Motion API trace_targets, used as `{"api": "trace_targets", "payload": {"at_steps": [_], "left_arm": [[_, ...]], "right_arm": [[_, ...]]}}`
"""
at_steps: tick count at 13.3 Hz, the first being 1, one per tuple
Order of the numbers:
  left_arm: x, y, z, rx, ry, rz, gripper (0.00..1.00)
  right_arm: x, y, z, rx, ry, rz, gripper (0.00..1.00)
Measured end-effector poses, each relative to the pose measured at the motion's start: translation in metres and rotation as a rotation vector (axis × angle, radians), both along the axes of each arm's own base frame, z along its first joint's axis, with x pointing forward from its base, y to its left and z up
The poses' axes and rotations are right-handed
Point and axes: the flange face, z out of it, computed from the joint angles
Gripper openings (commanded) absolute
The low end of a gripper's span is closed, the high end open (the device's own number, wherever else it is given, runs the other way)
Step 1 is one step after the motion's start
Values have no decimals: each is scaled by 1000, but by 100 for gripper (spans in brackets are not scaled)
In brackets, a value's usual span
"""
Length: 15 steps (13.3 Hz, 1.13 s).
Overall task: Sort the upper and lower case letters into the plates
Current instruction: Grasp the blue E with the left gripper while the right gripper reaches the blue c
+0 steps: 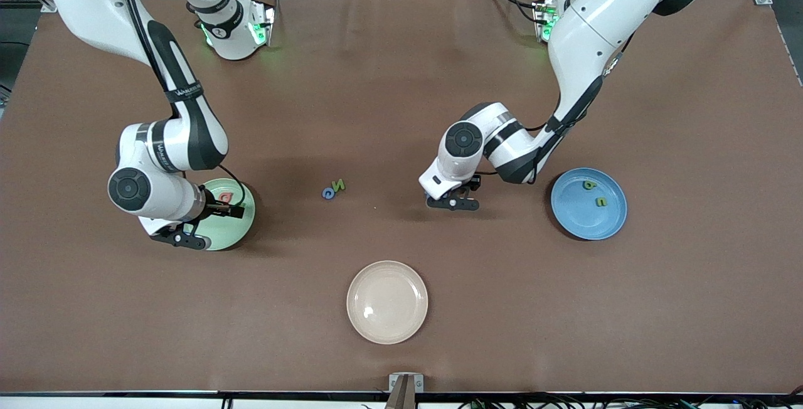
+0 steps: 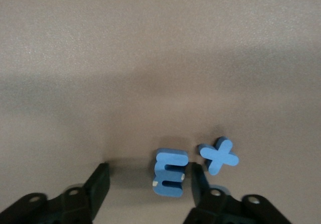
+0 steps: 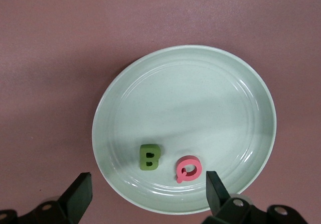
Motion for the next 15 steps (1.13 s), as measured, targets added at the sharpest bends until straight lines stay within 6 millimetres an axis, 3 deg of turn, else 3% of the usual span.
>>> {"api": "trace_targets", "payload": {"at_steps": [4,5,9,13,15], "left_arm": [[0,-1,1,-1,-2,-1,47],[0,-1,2,-2,-3,-1,42],[0,-4,3,0,-8,-5,24],[0,-5,3,0,-10,-6,12],[0,-5,4,0,-10,-6,10]], "right_arm": [[-2,17,1,4,-2,-20,100],[-4,31,2,-2,-4,-50,100],[-22,124,6,-35,-55,-217,100],[-36,177,8,-41,-111,-398,100],[-47,207,3,-28,-141,-441,100]]}}
